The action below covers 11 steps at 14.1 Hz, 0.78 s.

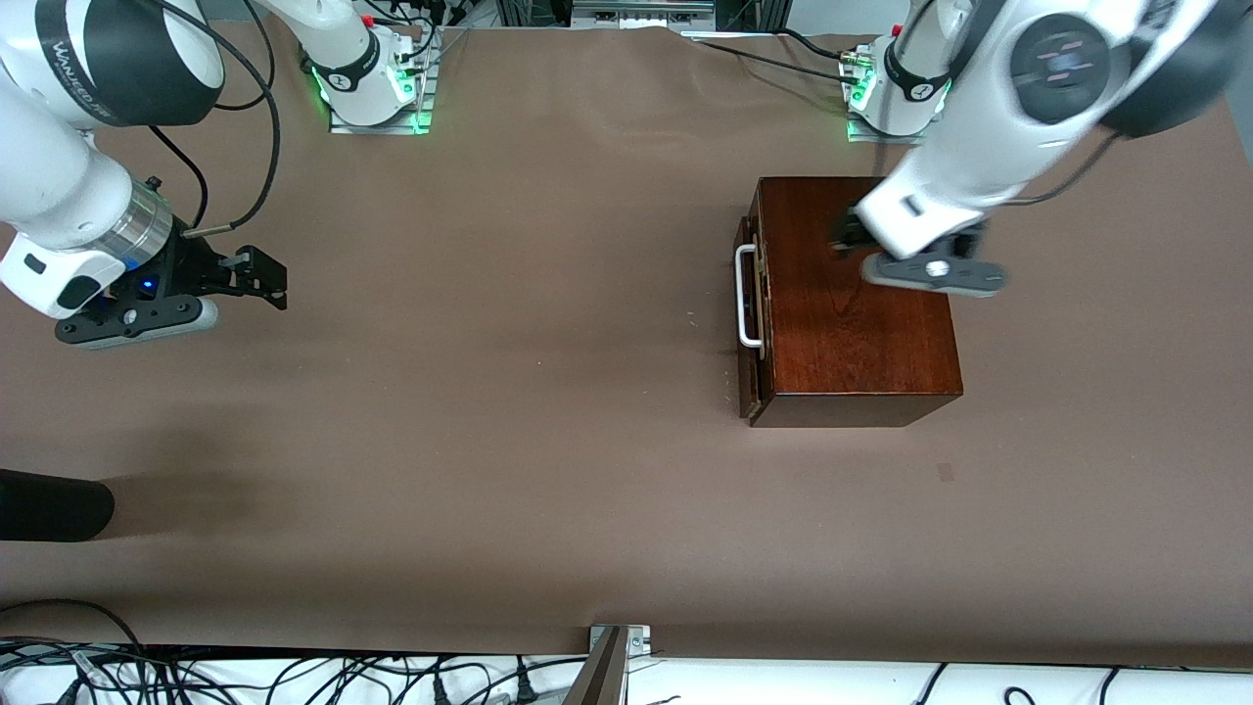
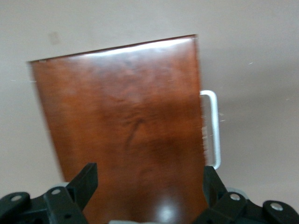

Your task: Open drawer, take yellow block, close drawer

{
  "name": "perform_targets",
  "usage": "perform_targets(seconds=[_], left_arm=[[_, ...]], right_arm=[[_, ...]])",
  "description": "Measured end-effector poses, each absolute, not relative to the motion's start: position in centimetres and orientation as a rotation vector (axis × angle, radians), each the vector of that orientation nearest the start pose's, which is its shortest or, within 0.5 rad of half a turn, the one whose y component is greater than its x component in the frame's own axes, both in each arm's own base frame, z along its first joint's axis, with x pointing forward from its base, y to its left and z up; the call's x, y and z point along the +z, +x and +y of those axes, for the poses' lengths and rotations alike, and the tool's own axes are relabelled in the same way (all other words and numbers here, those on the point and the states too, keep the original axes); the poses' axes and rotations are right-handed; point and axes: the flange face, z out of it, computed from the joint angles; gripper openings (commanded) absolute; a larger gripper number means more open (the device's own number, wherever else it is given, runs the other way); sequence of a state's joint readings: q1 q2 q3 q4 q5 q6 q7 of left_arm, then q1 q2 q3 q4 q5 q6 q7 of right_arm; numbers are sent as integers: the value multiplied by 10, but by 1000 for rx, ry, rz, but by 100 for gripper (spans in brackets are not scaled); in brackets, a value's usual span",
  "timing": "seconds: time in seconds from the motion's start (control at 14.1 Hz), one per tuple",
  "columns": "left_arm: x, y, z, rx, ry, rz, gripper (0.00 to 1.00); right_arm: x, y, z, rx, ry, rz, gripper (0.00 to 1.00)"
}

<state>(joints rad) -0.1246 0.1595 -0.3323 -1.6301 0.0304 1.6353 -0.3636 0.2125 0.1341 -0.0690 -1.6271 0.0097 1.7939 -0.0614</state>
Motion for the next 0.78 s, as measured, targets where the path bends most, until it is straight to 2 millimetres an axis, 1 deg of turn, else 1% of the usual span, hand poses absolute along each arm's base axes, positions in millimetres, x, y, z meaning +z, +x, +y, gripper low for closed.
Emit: perform_targets(seconds=[0.21, 0.5, 0.64, 0.78], left_arm=[[483, 530, -304, 224, -3102, 109, 100], [437, 518, -360, 196, -3066, 117, 100], [411, 513, -382, 165, -3028, 102, 100], [388, 508, -393, 148, -2972, 131, 100]], right_arm=[[540, 601, 90, -52, -3123, -319, 100], [540, 601, 90, -51, -3123, -319, 100], [540, 601, 90, -51, -3123, -319, 100], [540, 601, 90, -51, -3123, -319, 100]])
